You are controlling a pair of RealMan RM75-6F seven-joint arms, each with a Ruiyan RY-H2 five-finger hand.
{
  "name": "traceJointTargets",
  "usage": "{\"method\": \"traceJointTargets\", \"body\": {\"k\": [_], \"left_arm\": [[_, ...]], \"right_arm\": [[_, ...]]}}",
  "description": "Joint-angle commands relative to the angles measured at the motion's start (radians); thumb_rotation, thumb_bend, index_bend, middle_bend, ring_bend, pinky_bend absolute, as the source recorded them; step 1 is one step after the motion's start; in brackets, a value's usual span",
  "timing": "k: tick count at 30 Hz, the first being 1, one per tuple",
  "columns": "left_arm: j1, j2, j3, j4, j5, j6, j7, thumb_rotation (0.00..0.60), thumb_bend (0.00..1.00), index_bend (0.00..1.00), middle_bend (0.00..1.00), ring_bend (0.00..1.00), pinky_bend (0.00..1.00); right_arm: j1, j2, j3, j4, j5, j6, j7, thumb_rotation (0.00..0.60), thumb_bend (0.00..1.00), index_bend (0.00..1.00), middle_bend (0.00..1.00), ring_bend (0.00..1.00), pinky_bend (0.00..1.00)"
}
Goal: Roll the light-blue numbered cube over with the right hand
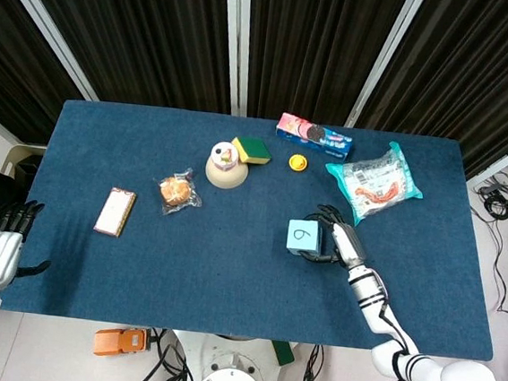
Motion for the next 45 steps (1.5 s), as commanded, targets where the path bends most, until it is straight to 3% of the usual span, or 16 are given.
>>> {"method": "traceJointTargets", "body": {"k": [1,8,12,14,20,29,36,45], "left_arm": [[0.003,0.001,0.001,0.003,-0.002,0.003,-0.005,0.6,0.02,0.08,0.07,0.0,0.0],[0.005,0.004,0.002,0.005,-0.001,0.004,-0.012,0.6,0.02,0.08,0.07,0.0,0.0],[0.002,0.005,0.002,0.0,0.005,0.005,-0.009,0.6,0.02,0.08,0.07,0.0,0.0],[0.002,0.007,0.001,-0.003,0.007,0.008,-0.008,0.6,0.02,0.08,0.07,0.0,0.0],[0.004,0.011,0.002,-0.01,0.009,0.014,-0.003,0.6,0.02,0.08,0.07,0.0,0.0],[0.007,0.019,0.002,-0.013,0.004,0.014,0.001,0.6,0.02,0.08,0.07,0.0,0.0],[0.006,0.014,0.003,-0.008,0.003,0.01,-0.003,0.6,0.02,0.08,0.07,0.0,0.0],[0.01,0.012,0.006,0.002,-0.005,0.003,-0.013,0.6,0.02,0.08,0.07,0.0,0.0]], "right_arm": [[-0.015,0.034,-0.01,-0.045,0.0,0.008,-0.036,0.6,0.35,0.0,0.13,0.0,0.0],[-0.045,0.2,-0.022,-0.285,0.005,0.021,-0.238,0.6,0.32,0.0,0.05,0.0,0.0],[-0.035,0.334,0.009,-0.509,0.067,-0.035,-0.447,0.6,0.32,0.0,0.05,0.0,0.0],[-0.022,0.393,0.028,-0.609,0.12,-0.081,-0.579,0.6,0.32,0.0,0.05,0.0,0.0],[0.066,0.519,0.081,-0.866,0.431,-0.224,-1.09,0.6,0.32,0.0,0.05,0.0,0.0],[0.221,0.491,0.074,-0.964,0.795,-0.21,-1.498,0.6,0.32,0.02,0.06,0.0,0.0],[0.309,0.432,0.064,-0.966,0.95,-0.144,-1.647,0.6,0.32,0.07,0.07,0.0,0.01],[0.38,0.374,0.049,-0.931,1.055,-0.099,-1.743,0.6,0.32,0.16,0.13,0.0,0.03]]}}
